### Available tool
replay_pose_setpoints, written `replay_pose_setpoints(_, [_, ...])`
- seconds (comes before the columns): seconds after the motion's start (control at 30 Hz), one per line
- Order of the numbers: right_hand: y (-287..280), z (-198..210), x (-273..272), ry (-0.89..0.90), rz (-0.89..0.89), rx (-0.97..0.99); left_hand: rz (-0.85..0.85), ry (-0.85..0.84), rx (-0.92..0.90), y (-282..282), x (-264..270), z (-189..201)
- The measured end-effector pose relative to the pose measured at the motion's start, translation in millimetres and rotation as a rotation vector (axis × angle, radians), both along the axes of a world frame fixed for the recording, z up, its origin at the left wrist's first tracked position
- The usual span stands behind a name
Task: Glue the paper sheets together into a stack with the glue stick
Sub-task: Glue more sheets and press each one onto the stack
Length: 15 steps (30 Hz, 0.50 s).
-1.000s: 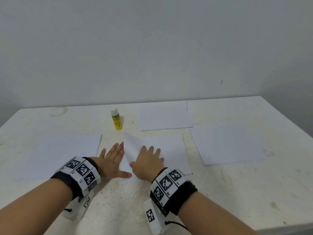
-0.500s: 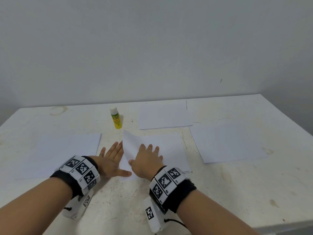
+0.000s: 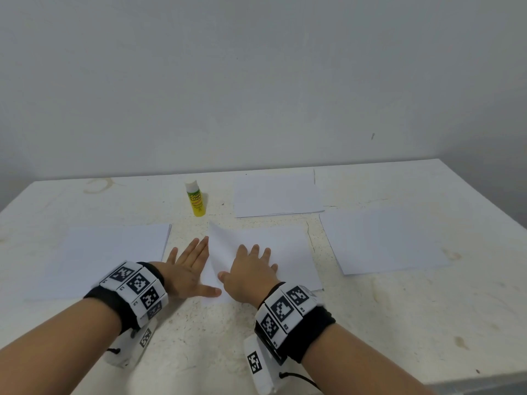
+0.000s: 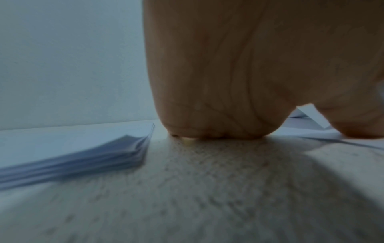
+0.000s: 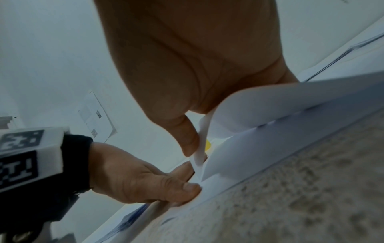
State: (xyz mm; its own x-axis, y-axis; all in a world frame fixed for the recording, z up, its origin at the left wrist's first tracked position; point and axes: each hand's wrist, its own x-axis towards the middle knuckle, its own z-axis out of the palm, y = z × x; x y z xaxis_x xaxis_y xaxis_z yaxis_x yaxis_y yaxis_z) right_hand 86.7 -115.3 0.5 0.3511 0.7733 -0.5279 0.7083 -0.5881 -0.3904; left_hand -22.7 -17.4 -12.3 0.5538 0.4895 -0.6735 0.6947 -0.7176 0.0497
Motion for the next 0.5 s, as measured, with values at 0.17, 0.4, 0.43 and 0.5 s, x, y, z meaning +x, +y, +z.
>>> replay_pose_setpoints(0.17, [-0.2, -2.7, 0.5, 0.015, -0.026, 0.041, 0.043, -0.017, 0.035, -3.4, -1.2, -1.7])
replay_pose_setpoints(0.4, [3.7, -8.6, 2.7, 0.007, 0.008, 0.073, -0.023, -0.018, -0.02, -2.9, -4.2, 6.8])
replay_pose_setpoints(0.43, [4.2, -8.7, 3.5, -0.003, 0.021, 0.059, -0.026, -0.029, -0.019, -2.5, -4.7, 6.0])
replay_pose_setpoints(0.5, [4.3, -8.3, 4.6, -0.021, 0.042, 0.034, -0.026, -0.054, -0.023, -1.4, -5.5, 4.3])
